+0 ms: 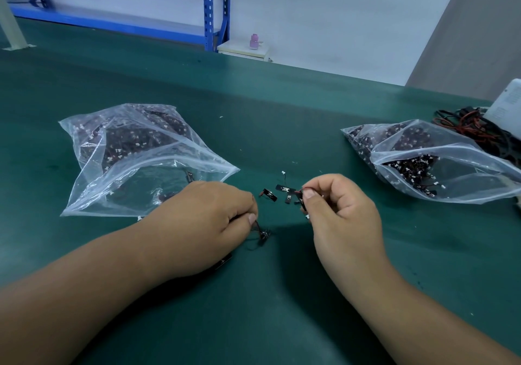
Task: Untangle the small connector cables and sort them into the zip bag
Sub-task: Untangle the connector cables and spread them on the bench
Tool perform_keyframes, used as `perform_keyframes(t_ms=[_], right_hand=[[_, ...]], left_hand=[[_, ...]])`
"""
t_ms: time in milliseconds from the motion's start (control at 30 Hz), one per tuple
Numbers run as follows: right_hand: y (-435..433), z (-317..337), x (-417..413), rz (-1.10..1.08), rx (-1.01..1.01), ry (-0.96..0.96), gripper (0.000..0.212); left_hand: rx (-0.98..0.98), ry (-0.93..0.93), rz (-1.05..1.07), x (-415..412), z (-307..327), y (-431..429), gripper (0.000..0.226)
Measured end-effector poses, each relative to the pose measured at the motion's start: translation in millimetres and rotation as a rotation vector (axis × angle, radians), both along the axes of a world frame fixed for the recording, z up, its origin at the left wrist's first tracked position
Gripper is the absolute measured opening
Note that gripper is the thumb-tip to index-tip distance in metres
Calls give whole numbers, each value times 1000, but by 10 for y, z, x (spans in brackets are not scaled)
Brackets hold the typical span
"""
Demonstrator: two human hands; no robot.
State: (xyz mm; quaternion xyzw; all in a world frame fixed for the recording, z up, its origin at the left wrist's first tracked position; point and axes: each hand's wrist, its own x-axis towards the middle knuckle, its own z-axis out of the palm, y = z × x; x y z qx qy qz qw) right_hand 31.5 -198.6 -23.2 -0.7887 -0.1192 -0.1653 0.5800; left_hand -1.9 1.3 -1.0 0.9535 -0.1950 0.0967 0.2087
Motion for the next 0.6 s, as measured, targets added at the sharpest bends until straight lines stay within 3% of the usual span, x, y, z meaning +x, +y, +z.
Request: perform_keyframes(t_ms=[200,600], right_hand=[[7,-12,-6,-7,-68,4,21],[1,1,-6,8,-74,1,23]], left_hand=[[-99,-1,51,1,-8,8,14],[-89,0,40,-2,-25,5,9]])
